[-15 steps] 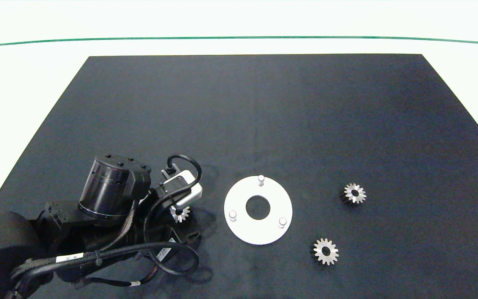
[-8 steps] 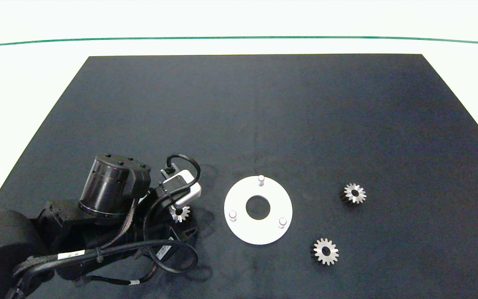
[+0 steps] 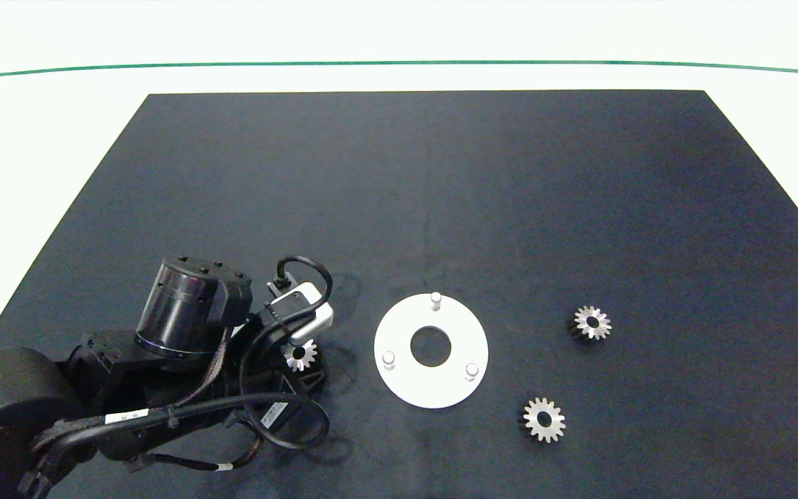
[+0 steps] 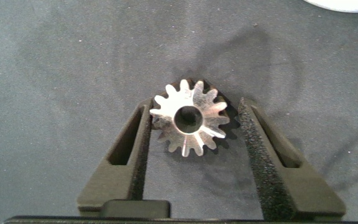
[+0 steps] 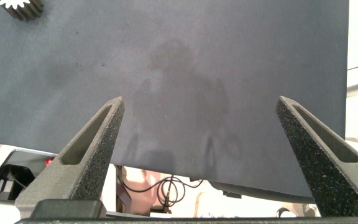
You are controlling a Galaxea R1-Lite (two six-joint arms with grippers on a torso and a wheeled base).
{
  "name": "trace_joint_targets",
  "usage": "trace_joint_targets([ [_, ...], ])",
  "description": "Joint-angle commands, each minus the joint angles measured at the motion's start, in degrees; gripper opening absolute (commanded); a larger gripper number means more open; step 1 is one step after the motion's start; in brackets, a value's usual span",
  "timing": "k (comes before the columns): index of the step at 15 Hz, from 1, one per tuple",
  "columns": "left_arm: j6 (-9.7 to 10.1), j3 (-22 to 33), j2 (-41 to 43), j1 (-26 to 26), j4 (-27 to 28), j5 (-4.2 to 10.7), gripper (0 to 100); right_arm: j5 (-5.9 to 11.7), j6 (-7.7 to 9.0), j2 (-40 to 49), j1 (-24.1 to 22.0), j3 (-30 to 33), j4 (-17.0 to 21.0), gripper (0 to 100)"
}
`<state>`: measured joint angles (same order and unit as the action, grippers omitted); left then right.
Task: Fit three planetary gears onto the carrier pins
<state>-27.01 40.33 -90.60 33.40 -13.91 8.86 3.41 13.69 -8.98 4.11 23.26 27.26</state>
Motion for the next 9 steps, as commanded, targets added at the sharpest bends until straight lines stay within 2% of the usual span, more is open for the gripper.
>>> trace_joint_targets([
  [1, -0.23, 0.3, 0.0, 0.0, -0.1, 0.10, 47, 0.01, 0.11, -0.1, 0.0, 0.0, 0.2, 100],
  [9, -0.85, 0.5, 0.2, -0.3, -0.1, 0.01, 30, 0.01, 0.11, -0.1, 0.0, 0.0, 0.2, 100],
])
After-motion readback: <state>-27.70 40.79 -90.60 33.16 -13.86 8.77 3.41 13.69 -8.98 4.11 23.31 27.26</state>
